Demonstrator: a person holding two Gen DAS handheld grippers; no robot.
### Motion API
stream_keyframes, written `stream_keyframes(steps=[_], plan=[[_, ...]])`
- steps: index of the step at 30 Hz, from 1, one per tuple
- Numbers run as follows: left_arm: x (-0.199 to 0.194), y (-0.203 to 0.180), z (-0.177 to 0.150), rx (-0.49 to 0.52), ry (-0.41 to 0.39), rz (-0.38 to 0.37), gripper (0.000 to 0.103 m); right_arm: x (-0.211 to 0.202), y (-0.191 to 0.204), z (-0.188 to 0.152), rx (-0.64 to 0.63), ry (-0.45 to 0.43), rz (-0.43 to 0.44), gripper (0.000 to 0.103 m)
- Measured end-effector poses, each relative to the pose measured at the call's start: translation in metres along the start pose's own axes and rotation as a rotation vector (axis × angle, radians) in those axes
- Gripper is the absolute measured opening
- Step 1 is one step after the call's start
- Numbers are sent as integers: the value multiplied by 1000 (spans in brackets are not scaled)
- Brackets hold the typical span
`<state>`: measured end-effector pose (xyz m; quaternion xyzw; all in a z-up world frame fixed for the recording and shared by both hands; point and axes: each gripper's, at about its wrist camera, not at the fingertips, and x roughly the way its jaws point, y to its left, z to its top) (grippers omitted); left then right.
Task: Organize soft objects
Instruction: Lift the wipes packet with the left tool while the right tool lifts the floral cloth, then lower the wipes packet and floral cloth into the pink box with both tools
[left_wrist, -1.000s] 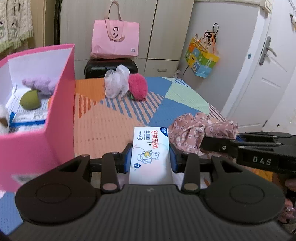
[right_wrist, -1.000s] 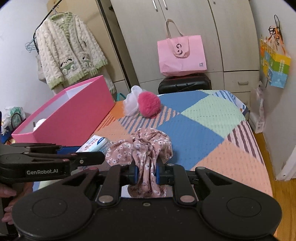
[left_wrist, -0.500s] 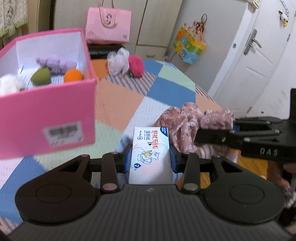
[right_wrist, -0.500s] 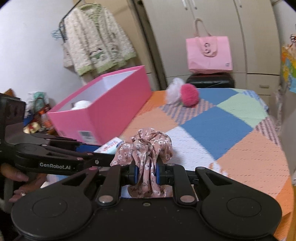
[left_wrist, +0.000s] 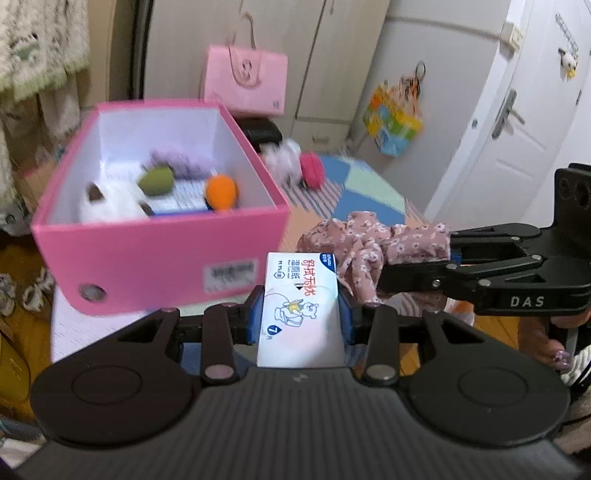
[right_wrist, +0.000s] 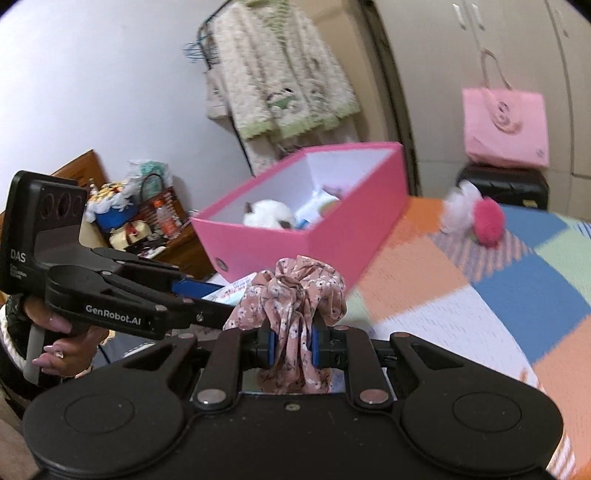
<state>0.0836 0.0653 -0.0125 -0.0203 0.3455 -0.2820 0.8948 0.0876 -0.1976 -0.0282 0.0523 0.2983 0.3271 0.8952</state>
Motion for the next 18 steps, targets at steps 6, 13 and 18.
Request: stream_keyframes(steps=[6,13,18], plan=[[-25,21,25,-37,-131,60,39,11,12,33,-59,-64,-6,21],[-15,53,59,-53,-194,159,39,51,13,72,-123,-88,-17,21],[18,84,89,-73,-160,227,39,89,8,100,-171,-77,-71,21]])
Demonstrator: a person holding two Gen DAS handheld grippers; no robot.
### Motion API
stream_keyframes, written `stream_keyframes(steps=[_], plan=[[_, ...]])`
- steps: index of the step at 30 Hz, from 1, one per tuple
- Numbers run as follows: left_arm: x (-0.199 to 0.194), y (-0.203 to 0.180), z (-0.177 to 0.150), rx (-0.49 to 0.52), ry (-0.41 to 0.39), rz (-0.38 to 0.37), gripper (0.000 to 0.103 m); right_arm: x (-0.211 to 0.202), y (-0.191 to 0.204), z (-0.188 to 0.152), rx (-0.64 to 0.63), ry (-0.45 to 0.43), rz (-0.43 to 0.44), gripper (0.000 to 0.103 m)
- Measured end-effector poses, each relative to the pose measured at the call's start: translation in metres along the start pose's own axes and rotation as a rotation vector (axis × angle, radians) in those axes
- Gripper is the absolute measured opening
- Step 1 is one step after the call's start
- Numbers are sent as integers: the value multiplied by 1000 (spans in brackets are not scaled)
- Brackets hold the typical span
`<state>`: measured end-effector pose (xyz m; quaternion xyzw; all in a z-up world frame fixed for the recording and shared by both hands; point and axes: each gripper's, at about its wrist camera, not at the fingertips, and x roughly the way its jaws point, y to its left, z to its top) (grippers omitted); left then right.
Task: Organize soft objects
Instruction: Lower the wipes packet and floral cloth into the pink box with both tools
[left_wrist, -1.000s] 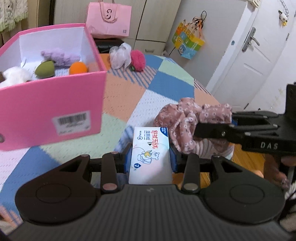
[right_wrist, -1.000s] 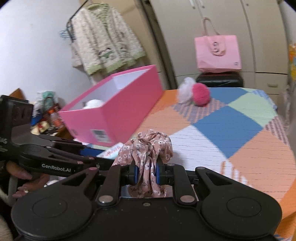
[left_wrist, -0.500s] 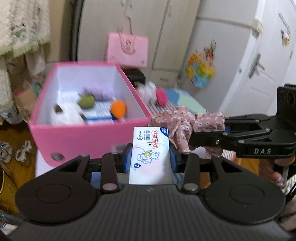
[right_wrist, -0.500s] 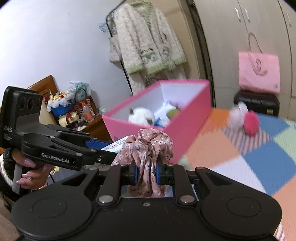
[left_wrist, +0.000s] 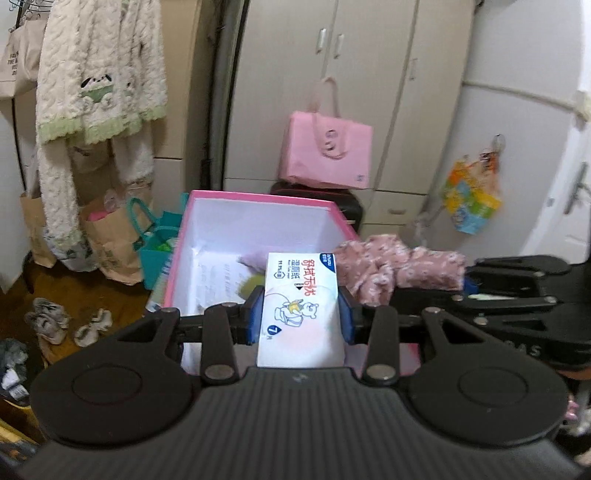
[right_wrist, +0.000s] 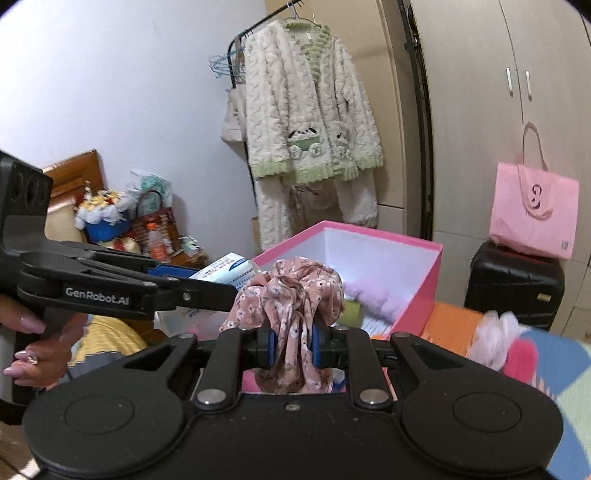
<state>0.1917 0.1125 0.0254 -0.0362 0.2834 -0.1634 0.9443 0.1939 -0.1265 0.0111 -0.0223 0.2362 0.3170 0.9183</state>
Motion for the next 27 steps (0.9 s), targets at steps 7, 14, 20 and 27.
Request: stream_keyframes(steps=[7,14,20,27], plan=[[66,23,32,35,116,66,39,59,-14,32,-71,77,-29,21],[104,35,52,36,216,82,39,112,-30,45,-160,168,-80,21],[127,39,53,33,283,78,39,147,-40,49,-187,237,-91,24],[134,44,58,21,284,103,52,159,-40,47,-224,282,-120,48]])
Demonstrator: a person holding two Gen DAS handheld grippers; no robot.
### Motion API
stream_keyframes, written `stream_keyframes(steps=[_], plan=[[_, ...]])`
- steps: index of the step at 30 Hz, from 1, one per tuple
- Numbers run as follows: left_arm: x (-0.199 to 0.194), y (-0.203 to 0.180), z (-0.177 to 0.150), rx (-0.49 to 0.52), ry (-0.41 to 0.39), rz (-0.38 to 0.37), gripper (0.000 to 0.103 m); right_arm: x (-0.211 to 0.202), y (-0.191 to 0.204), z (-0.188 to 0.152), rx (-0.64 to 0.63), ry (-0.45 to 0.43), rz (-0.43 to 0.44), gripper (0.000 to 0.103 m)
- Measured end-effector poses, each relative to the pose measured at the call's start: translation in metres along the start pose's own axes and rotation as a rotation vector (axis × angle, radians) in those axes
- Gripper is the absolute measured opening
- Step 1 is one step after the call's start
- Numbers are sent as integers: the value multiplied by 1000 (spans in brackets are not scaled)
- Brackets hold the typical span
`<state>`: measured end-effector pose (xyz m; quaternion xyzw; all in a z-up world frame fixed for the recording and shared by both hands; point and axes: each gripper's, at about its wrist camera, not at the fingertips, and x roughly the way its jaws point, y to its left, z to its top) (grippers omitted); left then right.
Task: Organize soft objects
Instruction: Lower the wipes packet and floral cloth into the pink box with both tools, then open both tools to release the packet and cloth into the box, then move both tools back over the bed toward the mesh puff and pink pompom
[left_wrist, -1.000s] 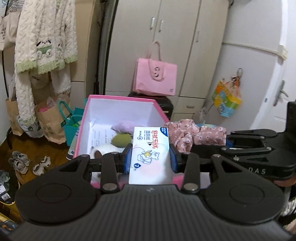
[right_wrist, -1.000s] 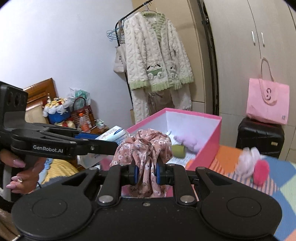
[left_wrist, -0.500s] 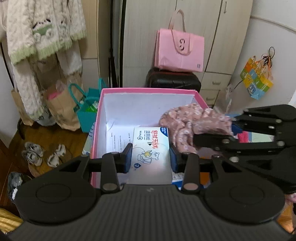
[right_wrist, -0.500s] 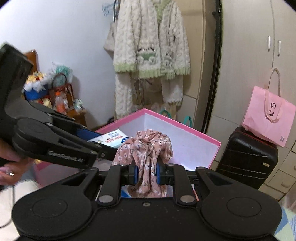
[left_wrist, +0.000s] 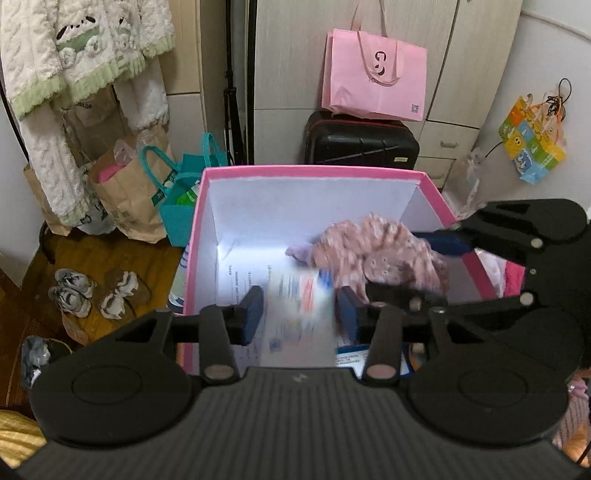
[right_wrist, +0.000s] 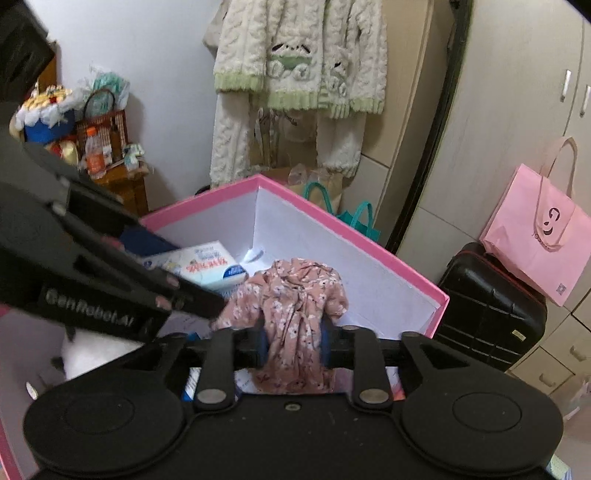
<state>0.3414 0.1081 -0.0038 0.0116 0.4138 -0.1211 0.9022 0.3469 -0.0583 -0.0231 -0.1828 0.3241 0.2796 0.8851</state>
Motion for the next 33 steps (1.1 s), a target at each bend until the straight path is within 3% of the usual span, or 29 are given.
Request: stream_keyframes(steps=[1,3,9,14,16,22,27,33], plan=[[-2,-1,0,6,-4,6,59,-1,2,0,-11,-3,-13,53],[-7,-3,0,28,-18,11,63,-4,4,-2,-27,-6,-23,61],[-42,-9,-10,104,-47,-42,76,-32,12,-8,-18,16,-77,66],[-75,-17,-24,141,-65,-60,80,-66,22,-17,-6,-13,-46,67],[-87,-22,-29,167,-76,-68,87,-79,26,-19,-11,-18,-42,67],[-110,-34,-48,208,-69,-77,88,-120,42,-30,-41,-31,-74,68],[-127,-44,-63,236,-77,-90,95,-155,52,-44,-78,-54,-86,69],[-136,-58,-79,259,-48,-117,96,-193,63,-70,-109,-87,-99,76]])
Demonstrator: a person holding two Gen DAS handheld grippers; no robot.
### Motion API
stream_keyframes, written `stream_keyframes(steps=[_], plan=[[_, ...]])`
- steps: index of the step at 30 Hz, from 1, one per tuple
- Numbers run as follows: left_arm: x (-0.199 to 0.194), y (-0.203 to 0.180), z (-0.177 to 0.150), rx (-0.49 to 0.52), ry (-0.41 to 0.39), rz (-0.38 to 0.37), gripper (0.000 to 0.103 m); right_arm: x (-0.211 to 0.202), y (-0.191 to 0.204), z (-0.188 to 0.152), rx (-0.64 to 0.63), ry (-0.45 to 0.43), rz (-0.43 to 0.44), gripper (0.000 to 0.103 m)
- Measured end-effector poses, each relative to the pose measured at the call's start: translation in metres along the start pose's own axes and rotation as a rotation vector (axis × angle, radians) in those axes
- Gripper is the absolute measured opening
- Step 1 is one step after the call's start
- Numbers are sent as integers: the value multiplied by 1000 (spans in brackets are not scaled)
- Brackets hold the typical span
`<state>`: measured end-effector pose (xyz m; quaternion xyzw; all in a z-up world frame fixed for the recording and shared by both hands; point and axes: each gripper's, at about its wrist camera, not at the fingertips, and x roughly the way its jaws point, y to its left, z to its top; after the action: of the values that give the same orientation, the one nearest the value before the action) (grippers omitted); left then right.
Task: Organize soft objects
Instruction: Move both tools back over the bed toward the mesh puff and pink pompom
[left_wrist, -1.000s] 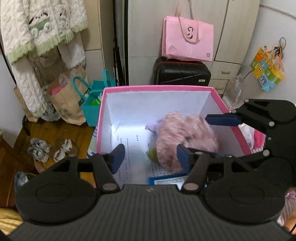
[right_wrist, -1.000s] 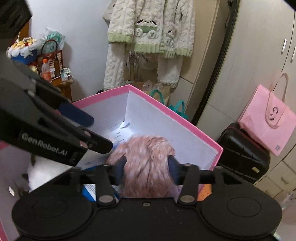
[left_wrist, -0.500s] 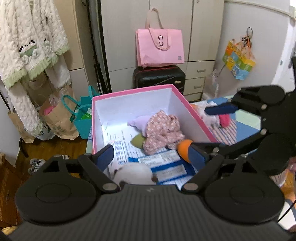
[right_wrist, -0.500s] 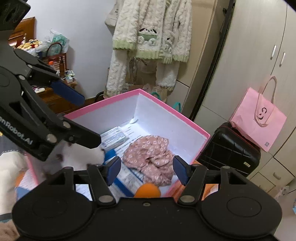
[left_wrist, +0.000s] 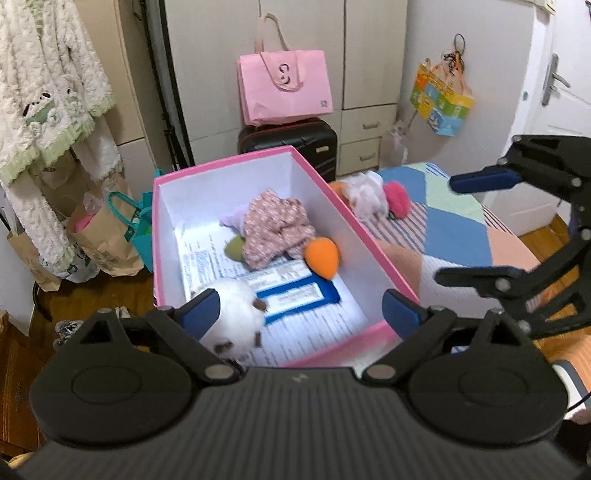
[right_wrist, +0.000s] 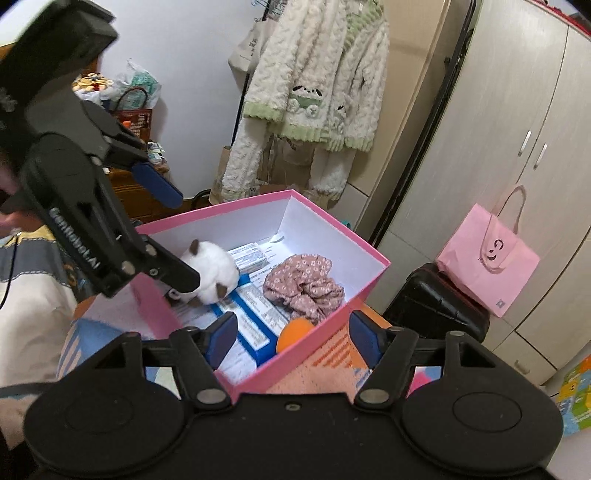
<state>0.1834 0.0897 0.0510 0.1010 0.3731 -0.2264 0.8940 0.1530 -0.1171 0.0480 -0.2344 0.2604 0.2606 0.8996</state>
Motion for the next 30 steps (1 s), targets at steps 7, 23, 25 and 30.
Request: stream_keyframes(steps=[7,23,25,30], plan=[[-6,-22,-8,-8,29,-61,98,-35,0,-36,-18,-26,-38,88],[12,-111,12,97,-85,-170,95,-37,-90,-137,248,-138,-157,88],[19,-121,17,95,-115,-153,95,-30,-97,-146,242,-139,-172,88],[42,-141,35,81,-172,-119,92,-8,-105,-155,204,-107,-154,88]])
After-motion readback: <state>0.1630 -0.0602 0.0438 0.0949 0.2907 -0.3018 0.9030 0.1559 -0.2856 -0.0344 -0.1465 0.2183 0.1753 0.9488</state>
